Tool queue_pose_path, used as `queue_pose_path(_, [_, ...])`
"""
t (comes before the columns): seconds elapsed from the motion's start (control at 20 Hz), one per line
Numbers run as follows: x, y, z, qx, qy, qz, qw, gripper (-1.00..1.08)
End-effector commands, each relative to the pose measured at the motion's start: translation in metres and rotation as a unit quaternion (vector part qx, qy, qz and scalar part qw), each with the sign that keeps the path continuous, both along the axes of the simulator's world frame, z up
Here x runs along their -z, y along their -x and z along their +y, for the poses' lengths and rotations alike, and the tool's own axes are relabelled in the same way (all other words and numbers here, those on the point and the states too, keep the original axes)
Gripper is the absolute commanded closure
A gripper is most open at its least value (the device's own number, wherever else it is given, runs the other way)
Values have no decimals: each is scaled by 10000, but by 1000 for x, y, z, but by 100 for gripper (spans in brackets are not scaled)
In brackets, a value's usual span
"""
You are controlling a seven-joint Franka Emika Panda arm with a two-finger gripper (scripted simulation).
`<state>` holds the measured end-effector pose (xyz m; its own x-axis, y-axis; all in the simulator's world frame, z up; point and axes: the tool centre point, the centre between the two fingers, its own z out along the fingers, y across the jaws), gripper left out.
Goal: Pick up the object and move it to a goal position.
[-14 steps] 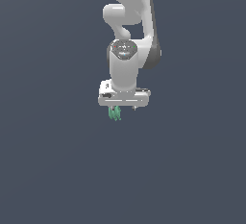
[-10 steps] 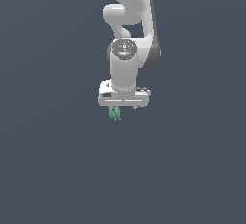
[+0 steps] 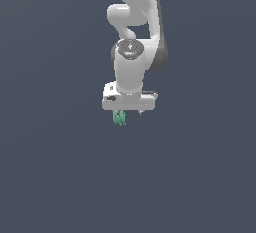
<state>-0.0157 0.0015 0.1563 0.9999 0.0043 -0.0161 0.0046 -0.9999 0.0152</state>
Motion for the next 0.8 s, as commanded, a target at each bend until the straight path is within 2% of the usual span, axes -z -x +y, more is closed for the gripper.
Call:
queue_pose_path(0.0, [0, 0, 1, -1, 1, 0, 10000, -92])
queue_pose_path(0.35, [9, 8, -9, -54, -16, -13, 10000, -92])
queue_pose_path(0.75, [35, 35, -34, -211, -59, -52, 9997, -92])
